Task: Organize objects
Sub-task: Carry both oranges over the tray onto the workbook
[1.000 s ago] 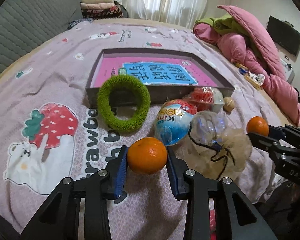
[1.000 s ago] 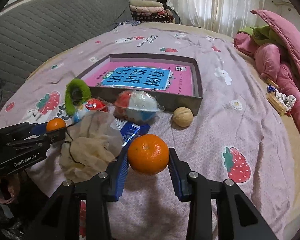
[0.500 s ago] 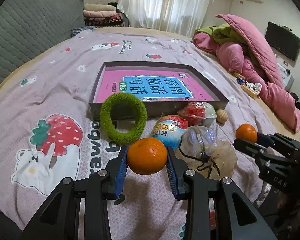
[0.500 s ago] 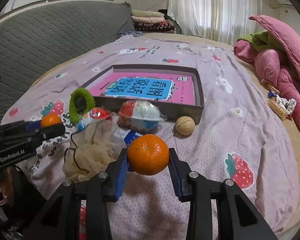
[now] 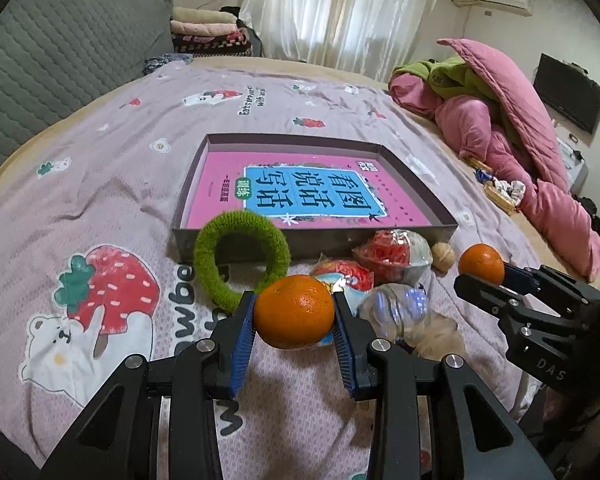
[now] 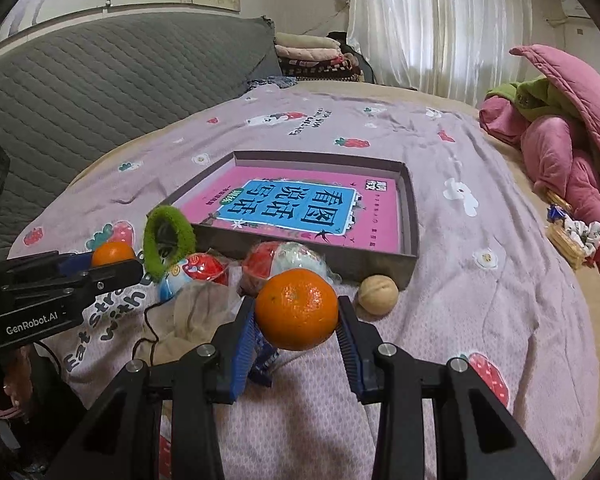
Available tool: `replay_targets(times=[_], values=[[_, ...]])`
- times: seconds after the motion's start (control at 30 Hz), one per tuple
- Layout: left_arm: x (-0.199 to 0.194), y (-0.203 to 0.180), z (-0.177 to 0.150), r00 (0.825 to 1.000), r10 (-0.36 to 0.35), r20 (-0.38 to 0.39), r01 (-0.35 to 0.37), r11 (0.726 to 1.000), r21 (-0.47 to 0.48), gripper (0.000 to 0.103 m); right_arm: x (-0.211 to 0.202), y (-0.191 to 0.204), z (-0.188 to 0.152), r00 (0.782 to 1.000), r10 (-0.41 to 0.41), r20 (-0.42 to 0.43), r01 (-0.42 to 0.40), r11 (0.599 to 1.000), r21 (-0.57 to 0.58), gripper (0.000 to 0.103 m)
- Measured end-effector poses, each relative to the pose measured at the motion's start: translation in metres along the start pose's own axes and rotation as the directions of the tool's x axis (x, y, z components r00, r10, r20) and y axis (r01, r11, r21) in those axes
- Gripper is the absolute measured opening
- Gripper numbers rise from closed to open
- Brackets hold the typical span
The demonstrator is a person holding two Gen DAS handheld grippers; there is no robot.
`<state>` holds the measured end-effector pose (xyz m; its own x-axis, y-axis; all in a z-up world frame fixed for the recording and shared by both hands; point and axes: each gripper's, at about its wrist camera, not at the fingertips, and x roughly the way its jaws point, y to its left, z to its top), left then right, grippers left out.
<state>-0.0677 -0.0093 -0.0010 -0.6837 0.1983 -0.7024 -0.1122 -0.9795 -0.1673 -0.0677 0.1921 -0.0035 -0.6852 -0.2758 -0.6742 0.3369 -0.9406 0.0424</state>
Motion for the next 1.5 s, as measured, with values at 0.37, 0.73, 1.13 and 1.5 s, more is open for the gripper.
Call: replay_targets(times=[0.37,0.73,1.13,1.5], values=[[0.012,-0.002,0.023,1.0,0.01,0.019,-0.01,1.0,-0.001,0.037,0.012,-0.001,0.03,0.999,0.014,0.051,-0.012,0.999,-0.031,0.039],[0.032,-0.002,0.052,0.999,0.02,0.038,-0.02,1.0,0.001,0.037,0.032,-0.015,0.052,0.998,0.002,0.057,0.0,0.999,-0.033,0.039],[0.062,-0.001,0.08,0.999,0.028,0.04,-0.029,1.0,0.012,0.037,0.055,-0.024,0.063,0.999,-0.02,0.038,0.023,0.998,-0.059,0.039],[0.092,0.008,0.089,0.999,0.051,0.012,-0.051,0.999,0.006,0.037,0.088,-0.046,0.064,0.999,-0.014,-0.032,0.014,1.0,-0.015,0.039]])
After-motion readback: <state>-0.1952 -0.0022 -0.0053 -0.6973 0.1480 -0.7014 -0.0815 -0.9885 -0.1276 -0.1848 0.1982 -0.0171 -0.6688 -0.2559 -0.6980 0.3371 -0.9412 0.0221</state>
